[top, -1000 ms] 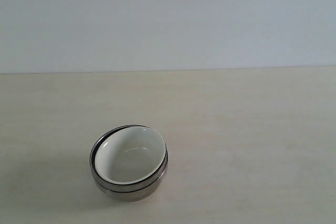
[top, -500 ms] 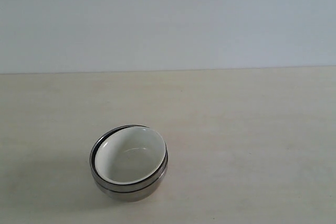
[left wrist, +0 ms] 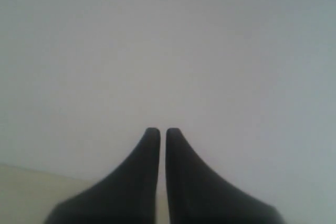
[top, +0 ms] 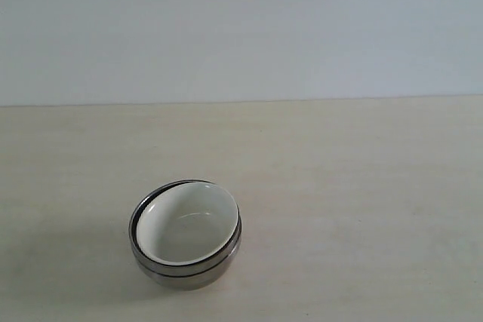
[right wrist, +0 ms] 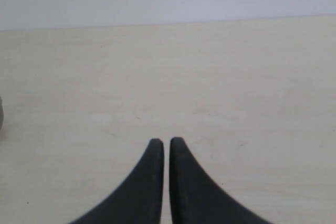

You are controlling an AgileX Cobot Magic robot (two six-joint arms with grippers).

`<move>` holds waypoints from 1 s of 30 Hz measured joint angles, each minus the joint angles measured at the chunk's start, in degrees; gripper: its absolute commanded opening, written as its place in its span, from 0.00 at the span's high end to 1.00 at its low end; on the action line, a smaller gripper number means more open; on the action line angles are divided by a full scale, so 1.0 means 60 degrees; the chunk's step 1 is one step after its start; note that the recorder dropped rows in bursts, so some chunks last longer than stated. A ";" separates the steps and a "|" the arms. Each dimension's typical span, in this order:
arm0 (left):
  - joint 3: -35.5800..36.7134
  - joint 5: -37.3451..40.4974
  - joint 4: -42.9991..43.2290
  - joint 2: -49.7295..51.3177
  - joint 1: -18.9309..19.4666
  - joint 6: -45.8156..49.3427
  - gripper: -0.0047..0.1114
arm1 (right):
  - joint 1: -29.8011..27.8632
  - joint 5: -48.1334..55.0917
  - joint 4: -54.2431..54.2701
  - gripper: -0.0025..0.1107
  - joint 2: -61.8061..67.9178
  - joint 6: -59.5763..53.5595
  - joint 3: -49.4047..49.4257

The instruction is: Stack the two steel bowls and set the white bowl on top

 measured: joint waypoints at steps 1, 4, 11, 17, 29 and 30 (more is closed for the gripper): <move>0.0120 0.0000 0.0000 0.0000 0.0366 0.0298 0.93 | 0.0000 0.0000 0.0000 0.98 0.0000 0.0000 0.0000; 0.0527 0.0000 0.0000 0.0000 0.0891 0.1171 0.93 | 0.0000 0.0000 0.0000 0.98 0.0000 0.0000 0.0000; 0.1891 0.0020 0.0018 0.0000 0.0982 0.2348 0.93 | 0.0000 0.0000 0.0000 0.98 0.0000 0.0000 0.0000; 0.2188 0.0378 0.3828 0.0000 0.0982 -0.0590 0.93 | 0.0000 0.0000 0.0000 0.98 0.0000 0.0000 0.0000; 0.2209 0.1215 0.9693 0.0000 0.0996 -0.6699 0.93 | 0.0000 0.0000 0.0000 0.98 0.0000 0.0000 0.0000; 0.2209 0.1277 0.9809 0.0000 0.0996 -0.6766 0.93 | 0.0000 0.0000 0.0000 0.98 0.0000 0.0000 0.0000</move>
